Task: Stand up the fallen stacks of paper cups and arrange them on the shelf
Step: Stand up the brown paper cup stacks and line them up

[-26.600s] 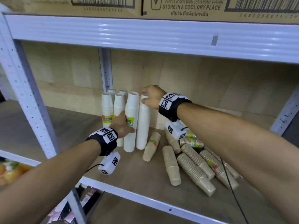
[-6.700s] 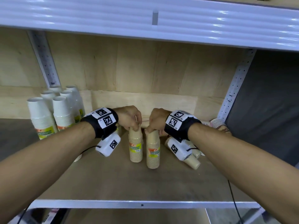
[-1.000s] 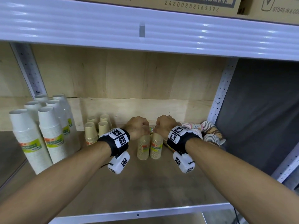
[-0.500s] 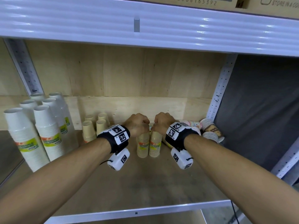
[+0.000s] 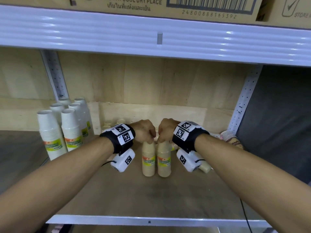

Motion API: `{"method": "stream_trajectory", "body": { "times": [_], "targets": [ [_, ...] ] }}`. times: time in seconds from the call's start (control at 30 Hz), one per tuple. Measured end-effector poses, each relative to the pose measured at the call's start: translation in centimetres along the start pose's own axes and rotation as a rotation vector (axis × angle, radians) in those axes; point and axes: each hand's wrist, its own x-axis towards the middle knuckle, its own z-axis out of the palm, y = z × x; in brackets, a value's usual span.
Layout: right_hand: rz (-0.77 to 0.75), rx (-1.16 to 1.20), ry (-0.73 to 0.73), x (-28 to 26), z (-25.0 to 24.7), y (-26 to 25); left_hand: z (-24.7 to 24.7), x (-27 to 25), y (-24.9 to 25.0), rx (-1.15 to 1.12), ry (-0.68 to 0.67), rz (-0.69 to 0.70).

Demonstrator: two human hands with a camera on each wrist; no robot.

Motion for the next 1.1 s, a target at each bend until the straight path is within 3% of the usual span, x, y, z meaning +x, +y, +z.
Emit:
{"method": "stream_trajectory", "body": {
  "times": [0.23, 0.53, 0.7, 1.1],
  "targets": [
    [-0.122, 0.05, -0.08, -0.2, 0.4, -5.5, -2.0, -3.6, -3.5, 0.065, -0.064, -0.14],
    [-0.217, 0.083, -0.017, 0.7, 2.0, -10.9, -3.7, -7.7, -8.3, 0.043, 0.102, -0.275],
    [-0.226, 0.132, 0.011, 1.3, 2.8, -11.7, -3.2, -8.4, -9.6, 0.037, 0.188, -0.318],
    [-0.272, 0.197, 0.101, 1.9, 4.6, -11.9, -1.7, -8.4, -10.6, 0.012, 0.246, -0.293]
  ]
}}
